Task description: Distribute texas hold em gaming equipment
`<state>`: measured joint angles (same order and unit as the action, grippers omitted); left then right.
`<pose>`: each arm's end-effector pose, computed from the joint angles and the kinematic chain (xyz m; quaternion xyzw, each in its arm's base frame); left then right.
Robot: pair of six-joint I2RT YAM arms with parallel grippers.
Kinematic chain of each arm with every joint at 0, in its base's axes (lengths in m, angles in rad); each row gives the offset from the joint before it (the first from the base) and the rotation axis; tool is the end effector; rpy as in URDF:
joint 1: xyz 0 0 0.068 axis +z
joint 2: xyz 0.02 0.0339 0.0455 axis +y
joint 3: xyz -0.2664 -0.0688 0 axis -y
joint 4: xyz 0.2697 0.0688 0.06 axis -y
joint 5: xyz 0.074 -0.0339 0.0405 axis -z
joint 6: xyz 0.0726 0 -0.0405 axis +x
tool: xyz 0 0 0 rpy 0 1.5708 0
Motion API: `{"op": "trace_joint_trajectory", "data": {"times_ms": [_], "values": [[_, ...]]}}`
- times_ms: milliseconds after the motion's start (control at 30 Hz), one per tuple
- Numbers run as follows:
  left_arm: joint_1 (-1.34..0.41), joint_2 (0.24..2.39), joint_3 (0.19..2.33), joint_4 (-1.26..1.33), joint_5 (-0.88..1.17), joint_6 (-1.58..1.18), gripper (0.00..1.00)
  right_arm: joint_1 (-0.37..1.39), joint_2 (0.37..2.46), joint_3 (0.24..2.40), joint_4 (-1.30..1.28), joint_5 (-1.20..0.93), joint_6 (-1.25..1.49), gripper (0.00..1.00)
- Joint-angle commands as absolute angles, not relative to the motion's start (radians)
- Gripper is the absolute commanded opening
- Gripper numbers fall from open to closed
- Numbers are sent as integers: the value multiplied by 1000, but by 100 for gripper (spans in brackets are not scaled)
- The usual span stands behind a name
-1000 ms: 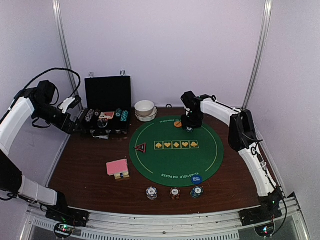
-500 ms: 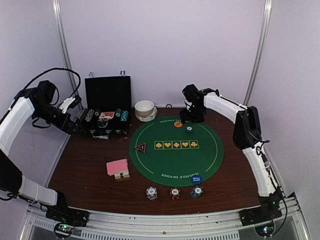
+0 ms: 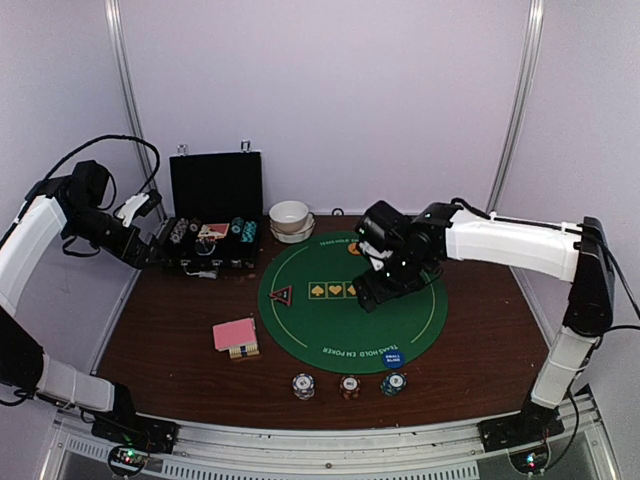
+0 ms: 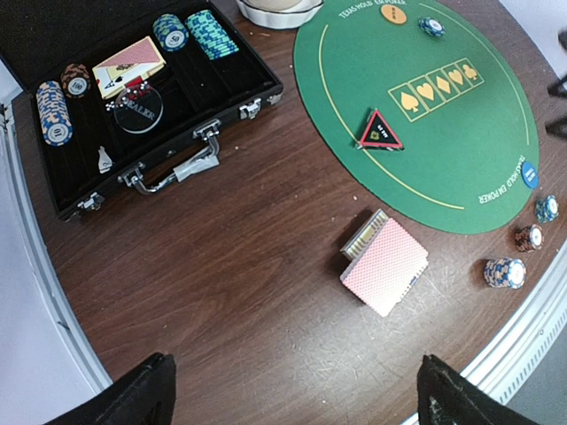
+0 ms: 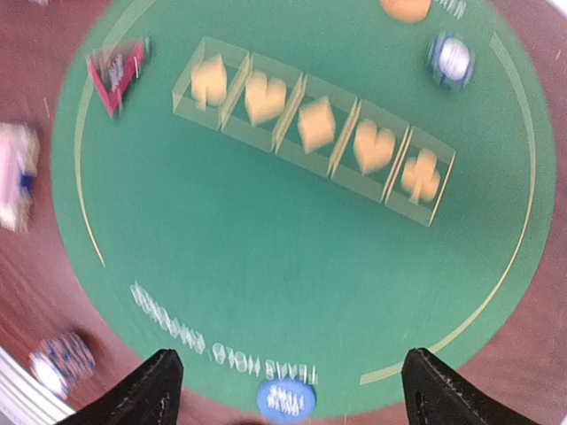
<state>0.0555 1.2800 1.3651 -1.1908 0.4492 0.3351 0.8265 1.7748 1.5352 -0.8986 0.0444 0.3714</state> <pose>0.2711 -0.0165 0.3268 0.1830 0.9322 -0.1690 0.2625 0.2812 0.3006 0.2356 -0.2156 0.9524 0.1031 0.1894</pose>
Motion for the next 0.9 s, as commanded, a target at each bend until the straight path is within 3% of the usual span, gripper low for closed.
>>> {"op": "trace_joint_trajectory", "data": {"times_ms": [0,367,867], "values": [[63,1264,1366,-1192,461,347,98,903,1697,1354,-970,78,477,89],[63,1264,1372,-1198,461,344,98,1046,1591,1138,-964,-77,552,90],[63,1263,1380,-1208,450,346,98,1077,1704,1071,-859,-135,528,77]]}}
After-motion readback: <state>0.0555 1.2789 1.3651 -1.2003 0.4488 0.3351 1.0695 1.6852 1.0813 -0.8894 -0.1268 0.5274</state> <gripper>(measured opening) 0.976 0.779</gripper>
